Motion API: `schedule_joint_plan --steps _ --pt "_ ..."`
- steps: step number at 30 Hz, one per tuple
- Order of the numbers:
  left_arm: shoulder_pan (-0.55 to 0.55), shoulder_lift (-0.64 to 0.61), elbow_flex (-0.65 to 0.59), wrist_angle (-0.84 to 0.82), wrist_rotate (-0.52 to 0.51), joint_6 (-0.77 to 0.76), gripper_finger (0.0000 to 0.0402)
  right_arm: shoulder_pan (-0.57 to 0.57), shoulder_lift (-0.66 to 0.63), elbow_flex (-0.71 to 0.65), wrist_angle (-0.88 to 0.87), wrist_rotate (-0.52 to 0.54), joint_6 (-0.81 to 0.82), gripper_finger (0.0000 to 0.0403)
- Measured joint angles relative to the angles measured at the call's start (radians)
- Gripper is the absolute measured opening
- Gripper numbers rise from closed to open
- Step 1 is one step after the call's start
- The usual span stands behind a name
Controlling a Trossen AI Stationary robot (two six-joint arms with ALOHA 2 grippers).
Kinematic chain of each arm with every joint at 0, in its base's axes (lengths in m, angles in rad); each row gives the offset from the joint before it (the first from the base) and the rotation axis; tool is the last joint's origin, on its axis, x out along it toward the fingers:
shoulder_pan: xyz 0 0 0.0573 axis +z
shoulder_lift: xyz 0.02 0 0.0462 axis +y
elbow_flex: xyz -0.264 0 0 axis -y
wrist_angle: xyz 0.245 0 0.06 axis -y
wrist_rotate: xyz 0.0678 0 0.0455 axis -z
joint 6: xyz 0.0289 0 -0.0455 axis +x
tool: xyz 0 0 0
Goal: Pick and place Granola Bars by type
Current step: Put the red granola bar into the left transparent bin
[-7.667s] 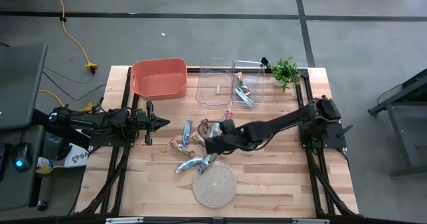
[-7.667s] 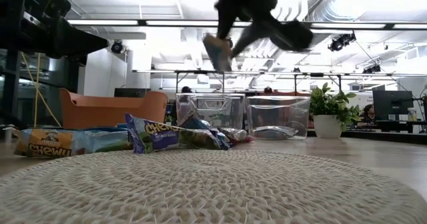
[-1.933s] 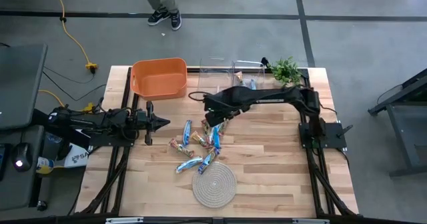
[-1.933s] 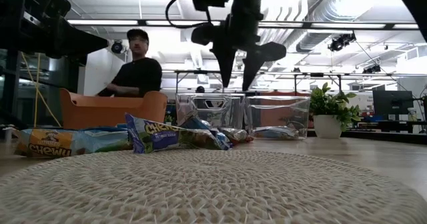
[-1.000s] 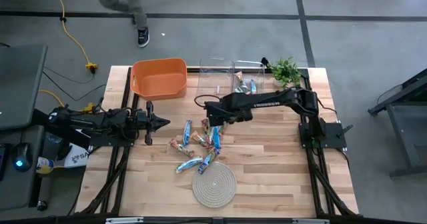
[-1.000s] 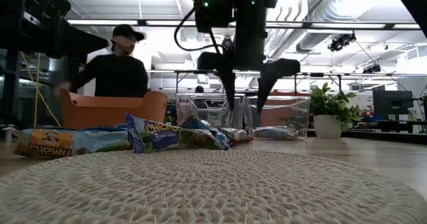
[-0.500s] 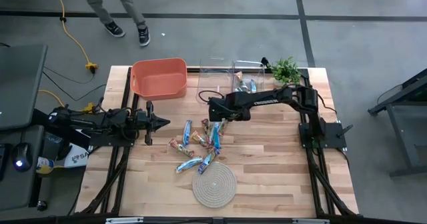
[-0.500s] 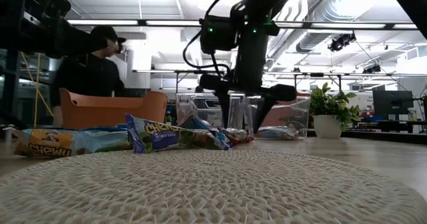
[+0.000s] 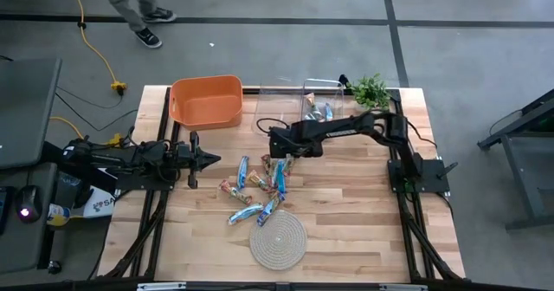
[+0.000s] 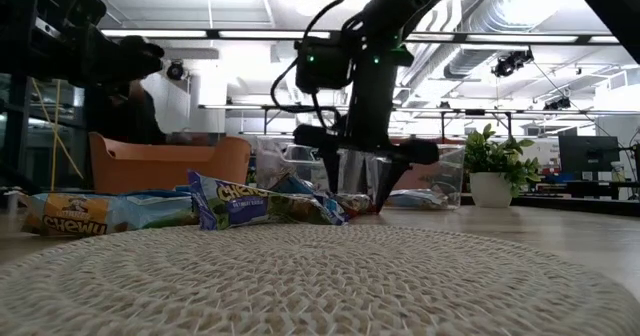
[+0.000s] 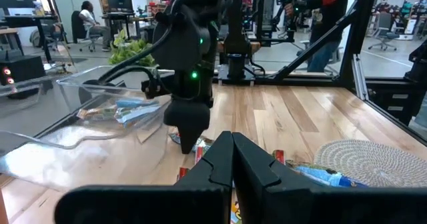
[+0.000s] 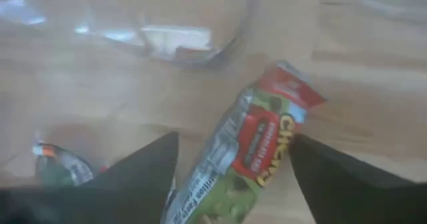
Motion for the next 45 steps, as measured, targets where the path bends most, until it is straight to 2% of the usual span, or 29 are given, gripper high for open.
schedule_joint_plan --steps 10,20,37,45 --pt "0.000 0.000 0.000 0.000 0.000 0.000 0.0000 0.004 0.007 0.001 -0.003 -0.014 -0.006 0.0269" --pt "0.000 0.000 0.000 0.000 0.000 0.000 0.0000 0.020 0.009 0.006 -0.020 -0.004 -0.015 0.0227" --pt "0.000 0.000 0.000 0.000 0.001 0.000 0.0000 0.011 0.015 0.147 -0.160 0.074 -0.149 0.0222" --pt "0.000 0.000 0.000 0.000 0.001 0.000 0.0000 0.061 0.013 0.264 -0.249 0.098 -0.127 0.0223"
